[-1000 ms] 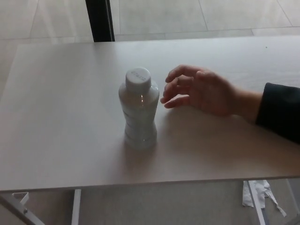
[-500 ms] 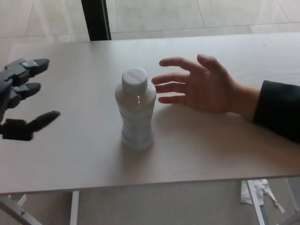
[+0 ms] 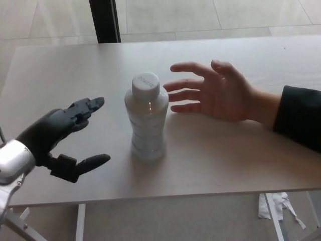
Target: Pick up a bottle and hand it
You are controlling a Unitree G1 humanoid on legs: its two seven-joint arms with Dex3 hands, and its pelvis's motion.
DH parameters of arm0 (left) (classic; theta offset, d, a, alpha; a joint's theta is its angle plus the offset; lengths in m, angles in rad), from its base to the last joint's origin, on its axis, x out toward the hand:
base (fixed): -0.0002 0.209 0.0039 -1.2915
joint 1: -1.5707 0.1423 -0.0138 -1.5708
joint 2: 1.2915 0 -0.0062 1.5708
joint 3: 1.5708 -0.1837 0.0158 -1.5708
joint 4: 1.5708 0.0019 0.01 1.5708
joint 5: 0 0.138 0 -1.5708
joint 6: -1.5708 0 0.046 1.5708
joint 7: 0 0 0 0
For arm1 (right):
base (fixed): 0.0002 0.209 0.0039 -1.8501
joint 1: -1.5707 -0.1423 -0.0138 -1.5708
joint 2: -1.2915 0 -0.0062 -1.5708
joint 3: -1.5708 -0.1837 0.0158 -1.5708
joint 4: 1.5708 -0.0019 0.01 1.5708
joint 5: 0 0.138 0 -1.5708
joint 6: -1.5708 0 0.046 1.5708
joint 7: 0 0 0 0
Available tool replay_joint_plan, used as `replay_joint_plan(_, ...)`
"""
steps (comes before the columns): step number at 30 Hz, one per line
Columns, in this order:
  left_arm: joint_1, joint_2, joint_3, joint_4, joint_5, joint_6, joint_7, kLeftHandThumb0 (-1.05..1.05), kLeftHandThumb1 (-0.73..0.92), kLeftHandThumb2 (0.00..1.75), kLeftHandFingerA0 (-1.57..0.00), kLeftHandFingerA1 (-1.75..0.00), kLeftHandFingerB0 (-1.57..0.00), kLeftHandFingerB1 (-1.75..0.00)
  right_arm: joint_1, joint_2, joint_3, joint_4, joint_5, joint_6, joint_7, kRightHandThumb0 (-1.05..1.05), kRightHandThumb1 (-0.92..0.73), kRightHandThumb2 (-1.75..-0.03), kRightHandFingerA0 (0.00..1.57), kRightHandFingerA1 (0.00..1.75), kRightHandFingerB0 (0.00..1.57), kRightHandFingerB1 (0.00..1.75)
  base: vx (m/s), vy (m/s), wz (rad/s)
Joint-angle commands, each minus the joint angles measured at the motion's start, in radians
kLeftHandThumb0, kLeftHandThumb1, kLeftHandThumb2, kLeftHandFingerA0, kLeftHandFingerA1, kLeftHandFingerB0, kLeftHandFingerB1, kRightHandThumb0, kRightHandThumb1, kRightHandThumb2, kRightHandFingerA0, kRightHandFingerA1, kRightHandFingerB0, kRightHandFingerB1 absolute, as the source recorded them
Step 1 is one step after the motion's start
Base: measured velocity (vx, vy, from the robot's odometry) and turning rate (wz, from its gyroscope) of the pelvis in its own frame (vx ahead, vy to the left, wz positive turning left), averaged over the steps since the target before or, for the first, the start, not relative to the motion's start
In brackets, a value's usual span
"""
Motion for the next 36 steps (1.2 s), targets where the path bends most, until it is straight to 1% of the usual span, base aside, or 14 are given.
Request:
replay_joint_plan(1,0.006,-0.033,-0.006,0.028,0.056,0.058,0.026,-0.88,0.47,0.90,0.00,-0.27,0.00,0.00,-0.008,-0.011,-0.001,0.013,0.014,-0.001,-0.001,-0.77,-0.59,-0.61,1.13,1.58,0.25,0.64,0.00,0.000,0.00)
replay_joint_plan(3,0.002,-0.064,-0.014,0.046,0.072,0.060,0.041,-0.88,0.47,0.91,0.00,-0.25,0.00,0.00,-0.005,-0.017,0.003,0.010,0.003,-0.006,0.000,-0.81,-0.47,-0.95,1.22,1.36,0.28,0.66,0.00,0.000,0.00)
replay_joint_plan(6,-0.010,-0.116,-0.012,0.089,0.084,0.045,0.069,-0.98,0.44,0.72,0.00,0.00,0.00,0.00,-0.003,-0.015,0.014,-0.002,0.000,-0.005,0.003,-0.78,-0.61,-0.60,0.95,1.28,0.24,0.65,0.00,0.000,0.00)
replay_joint_plan(8,-0.013,-0.154,-0.005,0.109,0.093,0.035,0.094,-0.92,0.46,0.68,0.00,0.00,0.00,0.00,-0.003,-0.017,0.017,-0.009,-0.001,-0.001,-0.002,-0.78,-0.60,-0.59,1.11,1.50,0.25,0.64,0.00,0.000,0.00)
replay_joint_plan(10,-0.023,-0.194,-0.001,0.127,0.110,0.036,0.124,-0.90,0.50,0.92,0.00,-0.22,0.00,-0.01,-0.004,-0.020,0.017,-0.008,0.006,-0.006,0.007,-0.80,-0.46,-0.95,1.22,1.38,0.27,0.65,0.00,0.000,0.00)
replay_joint_plan(14,-0.017,-0.316,0.042,0.152,0.123,0.033,0.240,-0.86,0.47,0.92,0.00,-0.24,0.00,0.00,-0.003,-0.019,0.017,-0.021,0.009,0.005,0.001,-0.82,-0.47,-0.95,1.17,1.34,0.27,0.65,0.00,0.000,0.00)
replay_joint_plan(16,-0.006,-0.395,0.063,0.162,0.137,0.033,0.325,-0.88,0.48,0.92,0.00,-0.25,0.00,0.00,-0.002,-0.016,0.020,-0.031,0.010,0.015,-0.002,-0.80,-0.59,-0.58,0.92,1.09,0.27,0.65,0.00,0.000,0.00)
replay_joint_plan(20,0.009,-0.489,0.067,0.194,0.150,0.005,0.404,-0.96,0.54,0.94,0.00,-0.20,0.00,0.00,-0.006,-0.014,0.026,-0.036,0.012,0.022,-0.002,-0.80,-0.59,-0.58,0.85,1.06,0.28,0.63,0.00,0.000,0.00)
replay_joint_plan(23,0.026,-0.534,0.067,0.202,0.156,-0.003,0.428,-0.99,0.57,0.91,0.00,-0.21,0.00,0.00,-0.005,-0.013,0.031,-0.051,0.006,0.022,-0.008,-0.82,-0.59,-0.63,1.04,1.44,0.27,0.64,0.00,0.000,0.00)
replay_joint_plan(26,0.039,-0.558,0.055,0.208,0.175,-0.009,0.443,-0.93,0.53,0.91,0.00,-0.31,0.00,-0.10,-0.006,-0.007,0.033,-0.071,0.006,0.035,-0.020,-0.73,-0.42,-0.95,1.34,1.40,0.30,0.67,0.00,0.000,0.00)
replay_joint_plan(27,0.040,-0.557,0.050,0.214,0.180,-0.016,0.443,-0.94,0.54,0.92,0.00,-0.31,0.00,-0.11,-0.008,-0.003,0.028,-0.077,0.021,0.046,-0.019,-0.79,-0.58,-0.62,0.98,1.37,0.29,0.63,0.00,0.000,0.00)
replay_joint_plan(29,0.043,-0.557,0.039,0.221,0.188,-0.019,0.436,-0.94,0.54,0.93,0.00,-0.28,0.00,-0.13,-0.012,-0.007,0.031,-0.068,0.012,0.032,-0.014,-0.86,-0.48,-0.96,1.07,1.30,0.27,0.65,0.00,0.000,0.00)
replay_joint_plan(34,0.046,-0.547,0.011,0.215,0.211,-0.011,0.425,-0.92,0.53,0.93,0.00,-0.24,0.00,-0.15,-0.014,-0.013,0.044,-0.088,-0.008,0.046,-0.028,-0.82,-0.45,-0.92,0.93,1.15,0.30,0.66,0.00,0.000,0.00)
replay_joint_plan(36,0.034,-0.561,-0.010,0.223,0.230,0.004,0.441,-0.91,0.53,0.92,0.00,-0.22,0.00,-0.14,-0.019,-0.015,0.045,-0.080,-0.002,0.046,-0.020,-0.79,-0.60,-0.59,0.84,1.02,0.27,0.64,0.00,0.000,0.00)
